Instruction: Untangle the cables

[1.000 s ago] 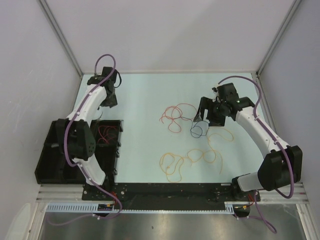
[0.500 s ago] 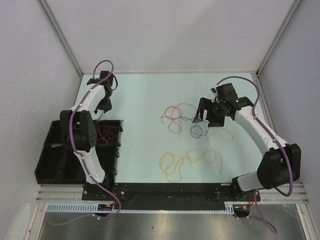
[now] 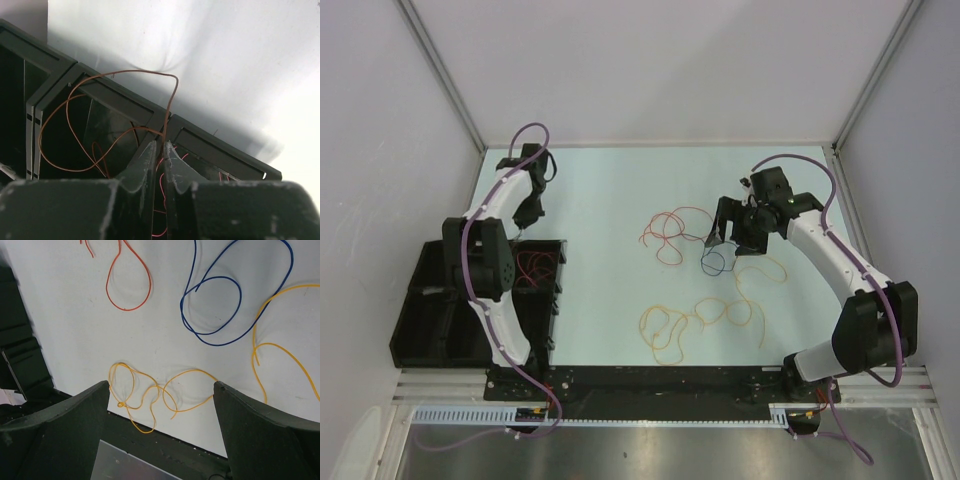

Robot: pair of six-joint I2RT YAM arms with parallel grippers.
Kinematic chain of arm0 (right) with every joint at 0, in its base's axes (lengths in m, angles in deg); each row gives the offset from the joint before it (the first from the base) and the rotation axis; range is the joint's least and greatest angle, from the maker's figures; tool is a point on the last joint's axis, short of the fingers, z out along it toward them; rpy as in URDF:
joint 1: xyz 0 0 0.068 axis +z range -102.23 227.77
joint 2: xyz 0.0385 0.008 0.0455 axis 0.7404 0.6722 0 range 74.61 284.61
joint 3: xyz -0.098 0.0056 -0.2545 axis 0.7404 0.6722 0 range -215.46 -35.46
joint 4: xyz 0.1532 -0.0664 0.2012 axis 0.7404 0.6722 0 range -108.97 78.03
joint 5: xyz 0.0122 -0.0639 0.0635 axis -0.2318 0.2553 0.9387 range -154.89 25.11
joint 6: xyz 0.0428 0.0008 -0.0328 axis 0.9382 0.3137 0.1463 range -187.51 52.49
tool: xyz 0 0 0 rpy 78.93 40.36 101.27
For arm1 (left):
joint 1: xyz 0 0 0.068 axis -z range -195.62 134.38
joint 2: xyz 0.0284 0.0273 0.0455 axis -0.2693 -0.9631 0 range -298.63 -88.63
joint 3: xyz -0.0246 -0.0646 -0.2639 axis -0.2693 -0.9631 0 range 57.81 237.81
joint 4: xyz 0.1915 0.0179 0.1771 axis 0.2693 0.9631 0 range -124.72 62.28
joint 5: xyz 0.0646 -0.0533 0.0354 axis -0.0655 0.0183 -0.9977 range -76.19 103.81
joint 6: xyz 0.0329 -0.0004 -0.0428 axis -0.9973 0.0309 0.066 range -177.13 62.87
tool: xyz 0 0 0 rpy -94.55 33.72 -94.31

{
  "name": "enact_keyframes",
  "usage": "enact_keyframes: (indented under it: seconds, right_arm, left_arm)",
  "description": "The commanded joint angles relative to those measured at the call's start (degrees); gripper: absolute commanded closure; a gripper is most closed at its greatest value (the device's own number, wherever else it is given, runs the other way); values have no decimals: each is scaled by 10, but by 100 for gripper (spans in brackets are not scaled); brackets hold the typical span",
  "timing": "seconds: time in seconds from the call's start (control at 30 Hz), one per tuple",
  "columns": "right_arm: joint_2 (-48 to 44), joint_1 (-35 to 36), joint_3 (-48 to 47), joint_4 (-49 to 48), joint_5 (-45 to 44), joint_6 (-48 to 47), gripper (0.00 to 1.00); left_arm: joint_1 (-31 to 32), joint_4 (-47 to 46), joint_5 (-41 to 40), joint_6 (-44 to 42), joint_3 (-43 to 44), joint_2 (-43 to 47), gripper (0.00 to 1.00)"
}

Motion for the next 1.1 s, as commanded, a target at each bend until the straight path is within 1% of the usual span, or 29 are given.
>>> enact_keyframes:
  seconds: [0.0, 0.1, 0.4, 0.5, 0.53, 0.77, 0.9, 1.07]
  right_arm:
    - [3, -2, -2, -5, 8, -10, 11]
    - [3, -2, -2, -5, 9, -10, 11]
    - [9, -2, -1, -10, 25, -6, 11]
    - [10, -1, -1, -15, 32, -3, 11]
    - [11, 0, -2, -17, 36, -2, 11]
    - [11, 10, -2, -21, 42, 0, 11]
    - [10, 18, -1, -22, 43, 0, 11]
    - [12, 26, -2, -23, 44, 2, 11]
  left_arm:
    - [-7, -1, -8, -16, 3, 2, 92]
    - [-10, 8, -20, -17, 11, 7, 100]
    - [-26, 48, -73, 4, 33, 70, 100]
    - [-26, 49, -80, 8, 12, 104, 100]
    - [-42, 49, -79, 9, 0, 111, 100]
    - [-59, 50, -93, 20, -53, 202, 100]
    - [-61, 51, -95, 18, -83, 234, 100]
    - [-62, 44, -83, 20, -143, 270, 100]
